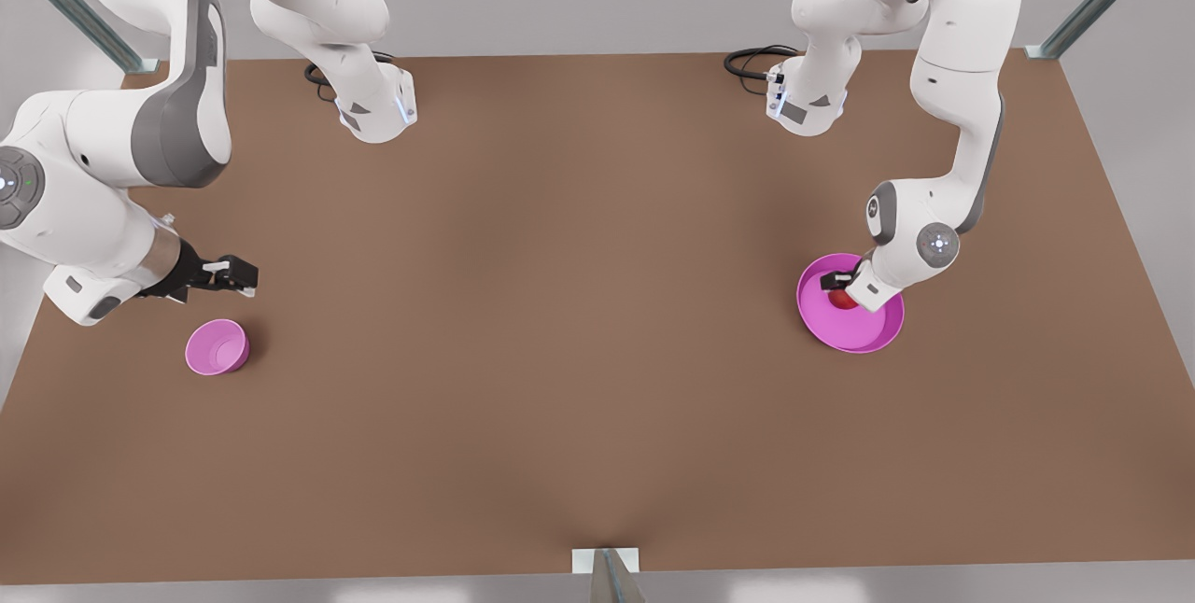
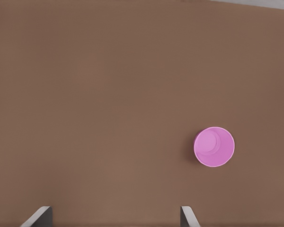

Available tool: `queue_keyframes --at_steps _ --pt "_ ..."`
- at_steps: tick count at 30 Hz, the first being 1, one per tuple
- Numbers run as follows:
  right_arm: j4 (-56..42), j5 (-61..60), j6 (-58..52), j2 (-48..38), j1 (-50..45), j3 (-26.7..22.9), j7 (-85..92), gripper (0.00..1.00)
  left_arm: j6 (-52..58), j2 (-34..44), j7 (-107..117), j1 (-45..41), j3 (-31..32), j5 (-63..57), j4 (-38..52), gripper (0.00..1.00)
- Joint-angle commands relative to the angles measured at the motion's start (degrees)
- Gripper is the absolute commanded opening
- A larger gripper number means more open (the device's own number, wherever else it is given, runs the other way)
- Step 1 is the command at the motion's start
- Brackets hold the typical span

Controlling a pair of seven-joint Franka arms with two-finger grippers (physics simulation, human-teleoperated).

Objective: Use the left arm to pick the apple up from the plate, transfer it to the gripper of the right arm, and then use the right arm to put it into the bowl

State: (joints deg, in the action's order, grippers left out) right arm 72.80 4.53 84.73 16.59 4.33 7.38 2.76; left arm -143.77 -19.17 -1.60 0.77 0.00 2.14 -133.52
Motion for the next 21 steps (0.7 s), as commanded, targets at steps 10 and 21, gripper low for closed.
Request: queue_keyframes --at_steps 10,21 --pt "0.0 0.0 0.1 0.0 0.1 0.0 1.2 1.00 -0.7 0.0 -0.5 -0.1 0.0 -0.1 -0.2 0.92" --pt "0.0 -0.1 0.1 0.0 0.1 0.0 1.3 1.00 -0.7 -0.4 -0.4 0.0 0.0 -0.1 -0.2 0.83"
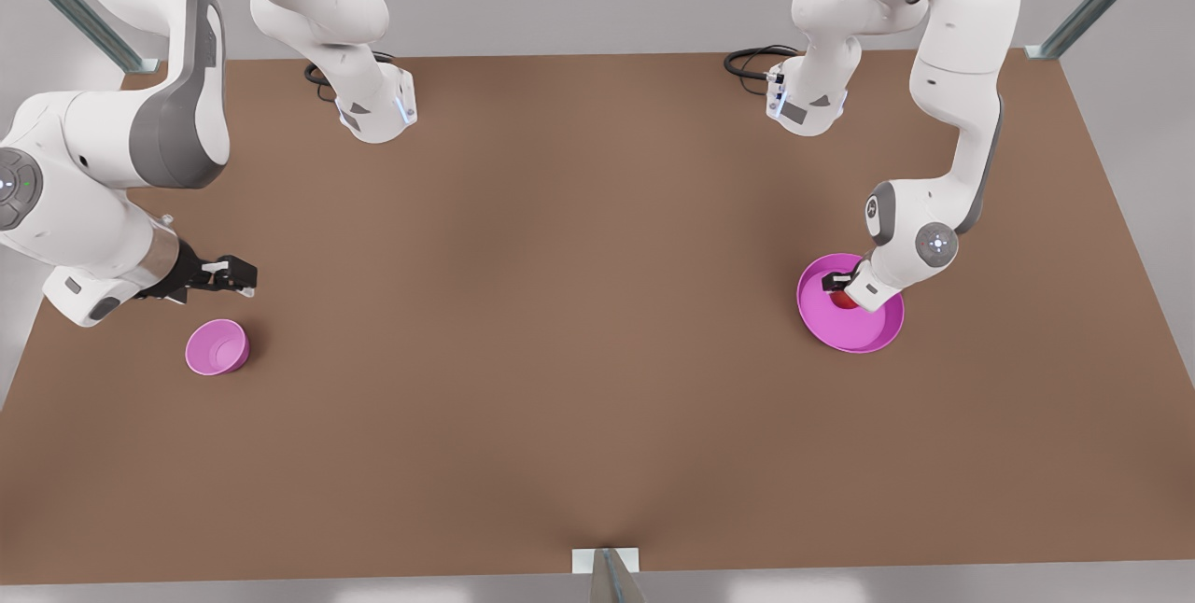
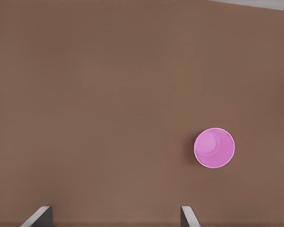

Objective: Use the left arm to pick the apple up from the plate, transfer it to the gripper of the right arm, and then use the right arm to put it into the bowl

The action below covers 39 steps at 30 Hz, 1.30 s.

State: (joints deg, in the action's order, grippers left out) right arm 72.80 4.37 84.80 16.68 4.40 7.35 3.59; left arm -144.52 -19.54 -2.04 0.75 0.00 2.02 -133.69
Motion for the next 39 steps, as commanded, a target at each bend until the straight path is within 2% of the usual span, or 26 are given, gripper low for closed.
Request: queue_keyframes --at_steps 1,11,15,17,20,22,23,25,26,28,30,34,35,37,39 --pt "0.0 0.0 -0.1 -0.1 0.0 0.0 0.5 1.00 0.0 -0.1 0.0 0.0 0.0 0.0 0.0 0.83" --pt "0.0 -0.1 0.0 -0.1 0.1 0.0 0.5 1.00 0.1 1.9 0.0 0.0 0.0 0.0 1.0 0.80" --pt "0.0 -0.1 0.0 0.0 0.1 -0.1 1.2 1.00 0.2 4.9 -0.2 -0.5 1.4 0.3 8.3 0.77" --pt "0.0 -0.1 0.0 -0.1 0.1 -0.1 1.2 1.00 0.2 4.7 -0.2 -0.7 4.0 0.5 11.3 0.77" --pt "0.0 -0.2 0.0 0.0 0.1 -0.1 1.2 1.00 0.1 4.2 -0.2 -1.7 12.5 14.6 15.6 0.77" --pt "0.0 -0.2 0.0 0.0 0.1 0.0 1.1 1.00 0.9 2.9 -0.2 -5.9 13.1 18.9 20.1 0.77" --pt "0.0 -0.2 0.1 0.0 0.2 0.0 1.0 1.00 1.2 2.2 -1.0 -6.3 15.8 22.9 22.1 0.77" --pt "0.0 -0.8 0.4 0.1 0.2 0.4 0.8 1.00 0.9 -1.0 -2.1 -6.3 20.7 23.5 27.2 0.77" --pt "0.0 -6.6 0.3 0.3 0.3 -0.1 0.5 1.00 0.7 -3.4 -9.1 -6.3 22.0 25.4 30.9 0.77" --pt "0.0 -8.2 0.4 0.5 0.3 0.0 0.4 1.00 0.8 -8.6 -22.4 -6.3 24.7 38.0 37.8 0.77" --pt "0.1 -17.1 1.0 1.9 0.5 -0.1 0.3 1.00 0.8 -15.3 -32.2 -6.3 29.8 42.5 45.6 0.77" --pt "0.1 -34.2 8.4 7.9 2.1 -0.1 0.3 1.00 0.3 -27.3 -46.3 -12.3 32.9 42.6 63.1 0.77" --pt "0.1 -39.7 9.9 10.2 2.1 0.0 0.4 1.00 -1.7 -32.2 -52.7 -13.7 36.1 44.4 68.1 0.77" --pt "0.2 -47.7 16.2 15.4 0.3 0.7 1.1 1.00 -3.0 -35.6 -62.1 -13.7 40.0 44.6 71.5 0.77" --pt "0.2 -54.9 20.9 18.5 -2.7 0.7 1.3 1.00 -4.2 -37.6 -70.4 -15.8 40.3 44.6 75.2 0.77"
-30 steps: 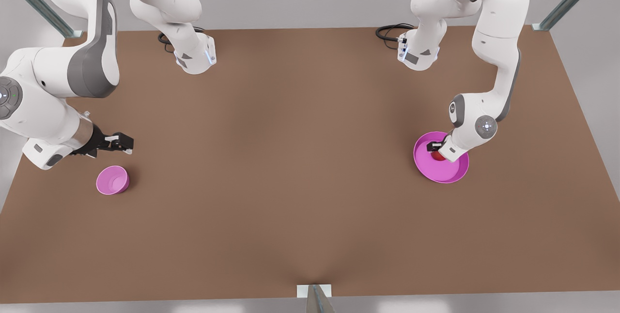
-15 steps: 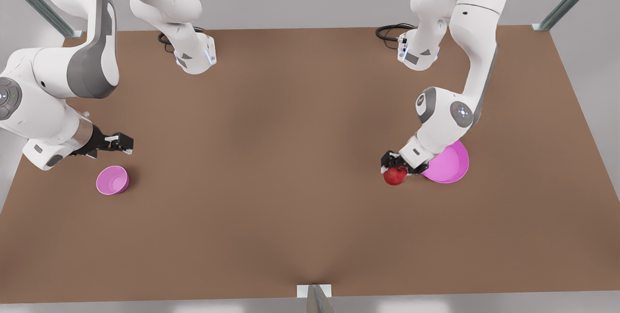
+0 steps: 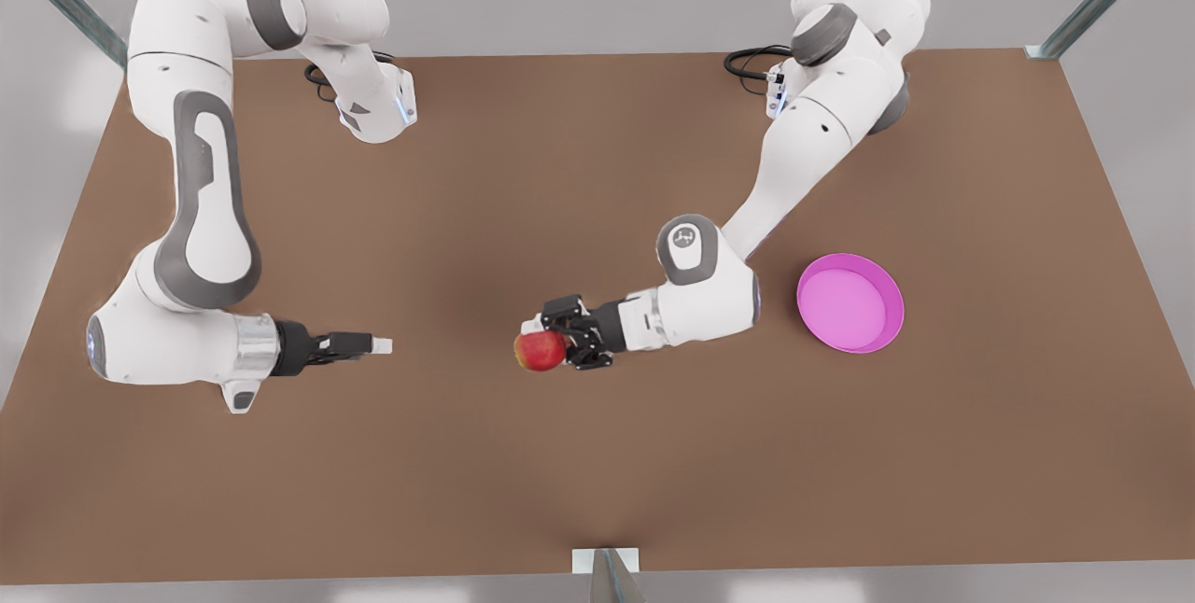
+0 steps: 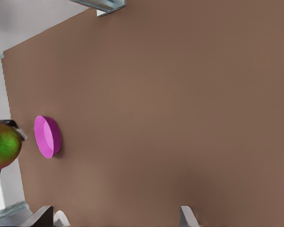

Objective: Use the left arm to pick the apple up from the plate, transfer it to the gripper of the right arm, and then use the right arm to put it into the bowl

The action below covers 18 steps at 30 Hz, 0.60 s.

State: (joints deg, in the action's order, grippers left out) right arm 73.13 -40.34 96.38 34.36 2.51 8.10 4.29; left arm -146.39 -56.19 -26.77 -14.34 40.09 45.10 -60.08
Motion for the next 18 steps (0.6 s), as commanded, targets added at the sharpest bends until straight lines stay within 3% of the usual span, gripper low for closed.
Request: queue_keyframes --at_steps 1,9,18 --pt "0.1 -13.9 9.9 2.1 -1.1 0.3 3.3 1.00 -2.3 -1.3 -49.2 -0.6 1.0 1.5 1.7 0.77" --pt "13.3 -37.6 12.8 4.0 -0.8 2.4 29.5 1.00 -7.5 -7.8 -67.9 -1.9 5.4 2.8 5.0 0.77" --pt "12.9 -42.7 9.4 6.9 -1.3 4.5 38.1 1.00 -7.5 -9.2 -68.2 -2.2 5.8 4.4 5.1 0.77"
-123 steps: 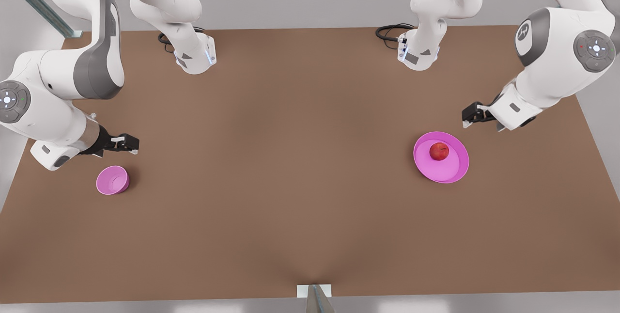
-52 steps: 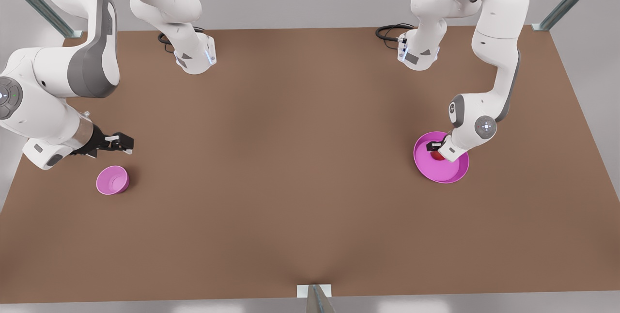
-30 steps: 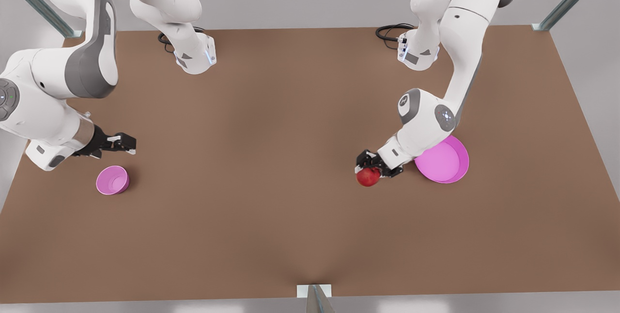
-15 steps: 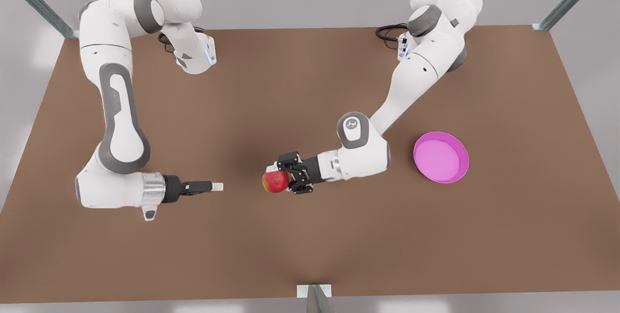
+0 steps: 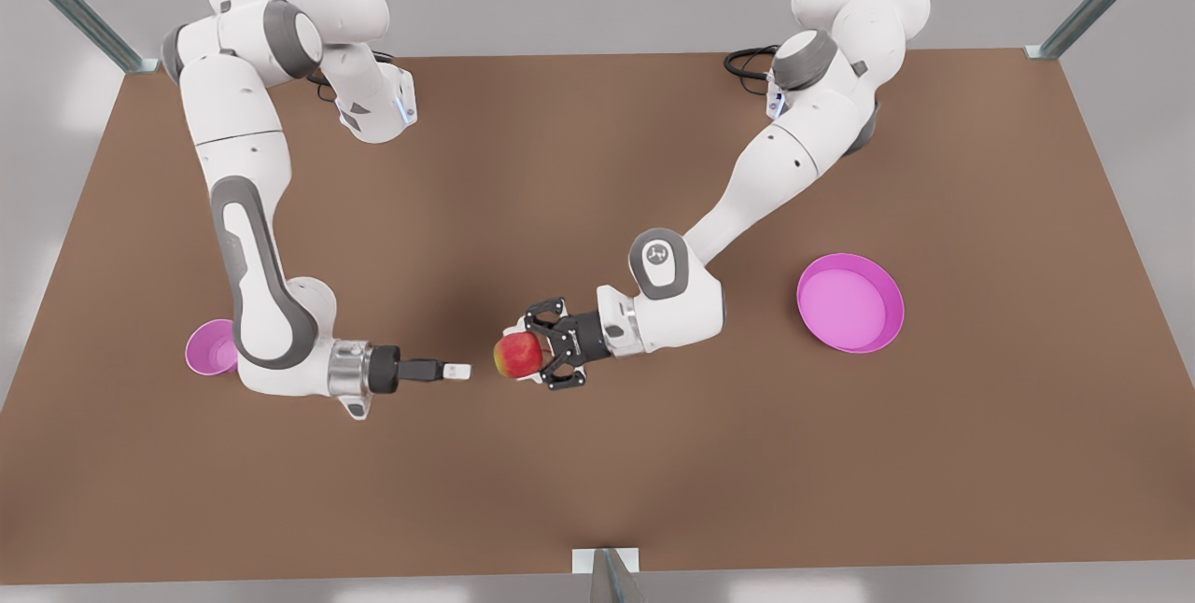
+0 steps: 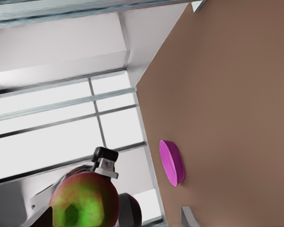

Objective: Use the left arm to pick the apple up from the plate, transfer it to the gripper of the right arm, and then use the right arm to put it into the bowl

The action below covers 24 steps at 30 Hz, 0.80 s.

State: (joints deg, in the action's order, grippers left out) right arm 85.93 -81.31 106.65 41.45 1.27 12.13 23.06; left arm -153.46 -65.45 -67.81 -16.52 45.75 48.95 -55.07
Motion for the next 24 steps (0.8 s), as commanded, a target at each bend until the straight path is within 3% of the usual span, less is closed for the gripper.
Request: queue_keyframes --at_steps 1,4,13,24 --pt "-0.8 -1.5 -0.9 0.5 0.0 0.4 19.2 1.00 -0.4 0.0 -27.4 0.0 0.1 0.6 0.0 0.77" --pt "-6.9 4.6 -7.1 4.3 0.0 0.3 13.1 1.00 -0.4 0.0 -27.6 0.0 0.2 0.6 0.0 0.77" --pt "-6.0 5.2 -11.0 4.3 -1.9 1.2 12.8 1.00 -0.4 -0.5 -27.6 0.0 0.1 1.1 0.0 0.77" --pt "-6.5 2.4 -8.0 4.2 -3.5 1.2 12.4 1.00 -0.4 -0.5 -27.6 0.0 0.1 1.1 0.0 0.78"
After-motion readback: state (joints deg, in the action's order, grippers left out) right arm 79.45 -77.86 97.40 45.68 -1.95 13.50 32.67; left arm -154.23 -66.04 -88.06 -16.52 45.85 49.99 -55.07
